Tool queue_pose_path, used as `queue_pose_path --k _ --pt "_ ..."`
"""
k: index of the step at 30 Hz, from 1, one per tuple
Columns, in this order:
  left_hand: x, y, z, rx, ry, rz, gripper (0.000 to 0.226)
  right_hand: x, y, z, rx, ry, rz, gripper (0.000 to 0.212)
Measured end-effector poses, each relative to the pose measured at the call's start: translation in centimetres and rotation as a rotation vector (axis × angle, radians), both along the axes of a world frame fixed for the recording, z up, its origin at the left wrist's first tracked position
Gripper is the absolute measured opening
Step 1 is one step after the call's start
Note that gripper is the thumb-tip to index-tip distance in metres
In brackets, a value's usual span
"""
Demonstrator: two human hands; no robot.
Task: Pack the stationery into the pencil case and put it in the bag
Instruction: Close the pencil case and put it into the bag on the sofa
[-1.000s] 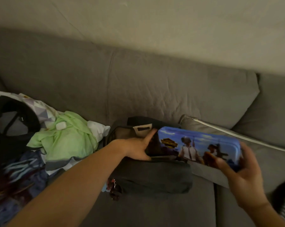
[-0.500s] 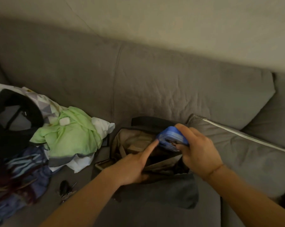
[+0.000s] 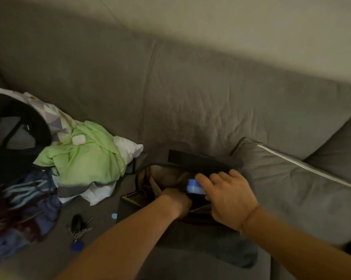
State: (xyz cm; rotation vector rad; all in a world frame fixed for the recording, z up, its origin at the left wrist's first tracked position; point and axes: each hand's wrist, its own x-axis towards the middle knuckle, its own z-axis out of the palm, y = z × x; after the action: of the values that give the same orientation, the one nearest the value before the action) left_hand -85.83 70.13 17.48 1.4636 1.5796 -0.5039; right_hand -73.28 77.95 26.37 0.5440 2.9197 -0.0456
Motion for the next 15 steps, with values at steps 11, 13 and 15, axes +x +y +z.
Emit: queue_pose_path --k 11,13,15 --pt "-1.3 -1.7 2.0 0.069 -0.052 -0.009 0.032 -2.3 1.2 -9.3 -0.434 -0.502 -0.298 0.038" --pt "-1.6 -1.7 2.1 0.074 -0.032 -0.046 0.031 -2.7 1.4 -9.7 -0.574 -0.459 -0.52 0.042" --pt "-2.2 -1.5 1.9 0.095 0.017 -0.115 0.029 -3.1 1.9 -9.3 -0.675 -0.37 -0.641 0.059"
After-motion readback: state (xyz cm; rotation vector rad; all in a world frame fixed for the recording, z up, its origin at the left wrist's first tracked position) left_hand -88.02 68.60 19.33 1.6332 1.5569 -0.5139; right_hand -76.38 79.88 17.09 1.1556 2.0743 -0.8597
